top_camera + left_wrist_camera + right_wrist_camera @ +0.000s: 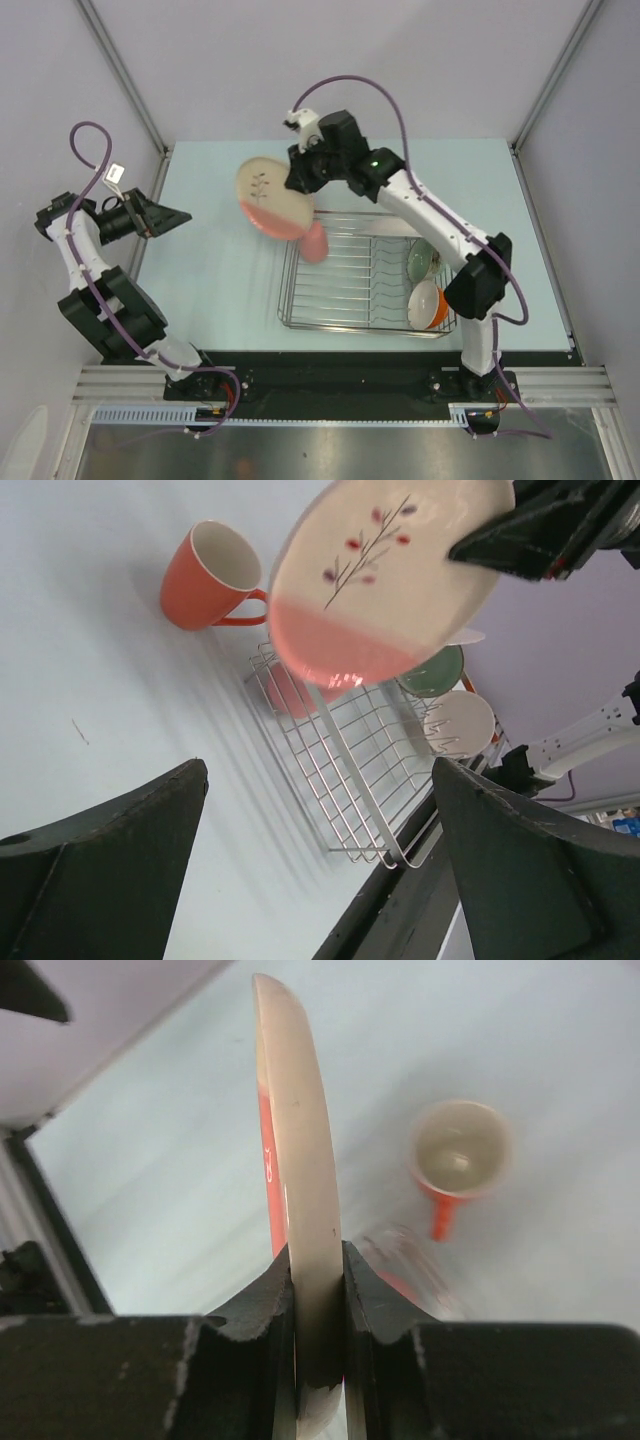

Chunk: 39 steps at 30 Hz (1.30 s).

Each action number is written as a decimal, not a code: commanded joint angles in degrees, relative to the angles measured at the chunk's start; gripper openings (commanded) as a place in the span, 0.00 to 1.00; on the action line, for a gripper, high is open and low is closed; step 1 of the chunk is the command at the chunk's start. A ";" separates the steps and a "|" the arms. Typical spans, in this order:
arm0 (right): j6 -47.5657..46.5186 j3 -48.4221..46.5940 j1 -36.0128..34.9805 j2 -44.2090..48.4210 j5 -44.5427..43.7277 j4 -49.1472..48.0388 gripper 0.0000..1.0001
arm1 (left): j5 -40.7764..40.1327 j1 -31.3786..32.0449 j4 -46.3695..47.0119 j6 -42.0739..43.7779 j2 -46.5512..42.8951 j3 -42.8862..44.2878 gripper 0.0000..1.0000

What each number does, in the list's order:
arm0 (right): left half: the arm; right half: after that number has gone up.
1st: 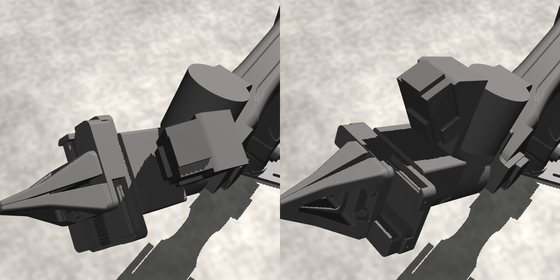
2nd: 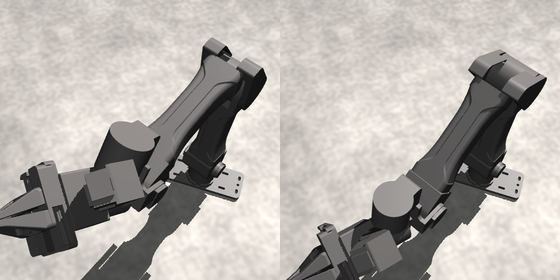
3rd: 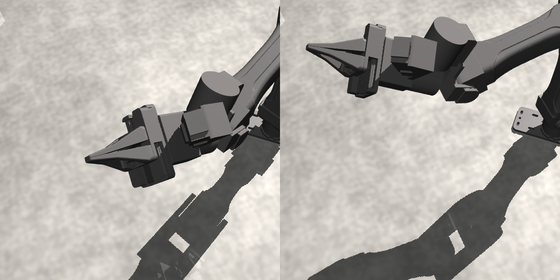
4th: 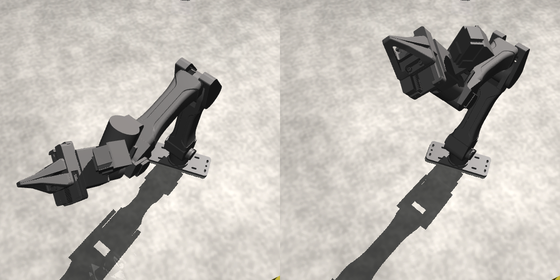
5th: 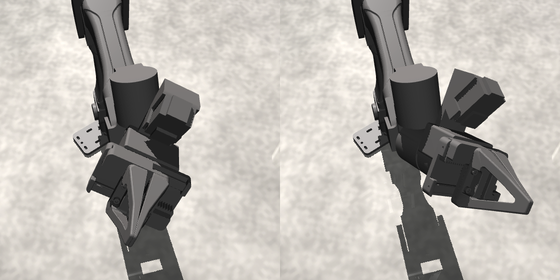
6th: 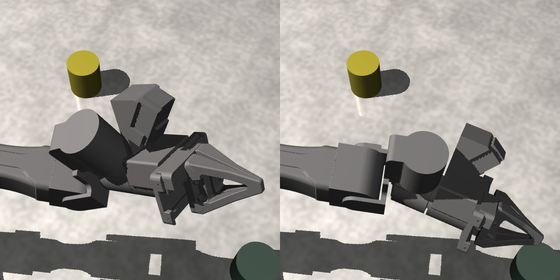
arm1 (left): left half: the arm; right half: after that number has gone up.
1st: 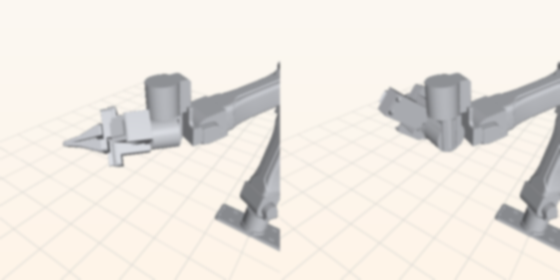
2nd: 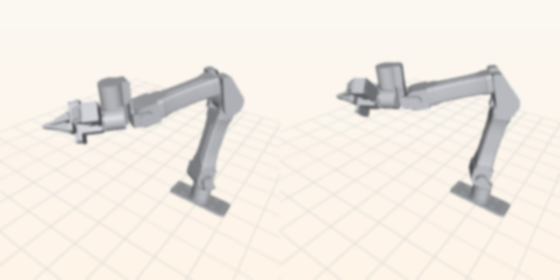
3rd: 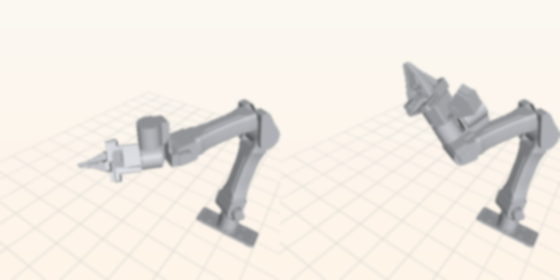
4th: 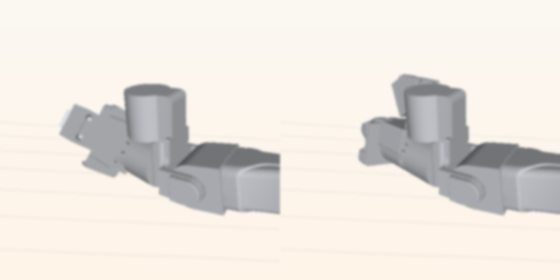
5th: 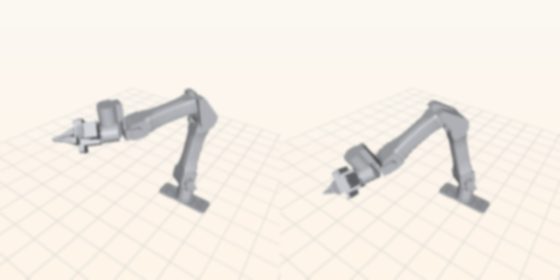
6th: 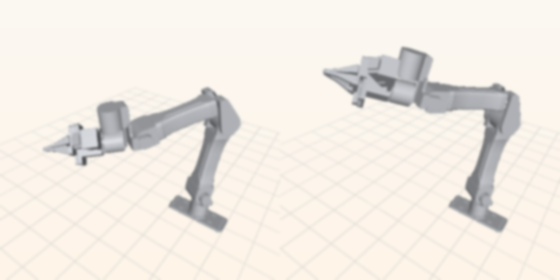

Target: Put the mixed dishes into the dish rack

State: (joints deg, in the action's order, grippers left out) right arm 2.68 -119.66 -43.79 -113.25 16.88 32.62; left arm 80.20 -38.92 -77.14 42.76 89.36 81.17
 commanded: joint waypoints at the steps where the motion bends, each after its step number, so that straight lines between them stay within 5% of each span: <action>1: -5.74 0.47 2.92 14.44 -1.50 -2.83 0.00 | 4.70 -0.55 -6.79 3.99 0.81 -2.67 1.00; 11: -13.92 16.64 2.31 40.80 -5.29 4.10 0.00 | -1.71 2.00 -3.48 8.14 2.14 -12.25 1.00; 16: -21.12 25.16 1.52 50.66 -4.84 7.46 0.00 | -17.15 12.88 28.58 -24.40 -11.43 -25.43 1.00; 17: -22.87 28.04 1.52 52.50 -6.24 7.54 0.00 | -26.93 18.38 37.07 -27.79 -14.10 -26.66 1.00; 19: -24.55 29.91 1.43 55.94 -7.21 8.24 0.00 | -32.46 22.72 40.48 -32.03 -18.34 -26.85 1.00; 26: -29.66 31.85 -0.58 54.98 -11.78 20.89 0.00 | -36.08 26.35 39.62 -35.21 -16.50 -19.38 1.00; 39: -37.74 35.19 -15.17 51.20 -37.17 25.47 0.00 | -37.84 26.35 37.86 -33.36 -17.29 -20.17 1.00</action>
State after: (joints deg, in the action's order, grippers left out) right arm -30.79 -83.35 -56.34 -61.45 -10.66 62.96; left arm 42.70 -12.60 -40.29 10.70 72.60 60.58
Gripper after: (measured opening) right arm 0.208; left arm 0.996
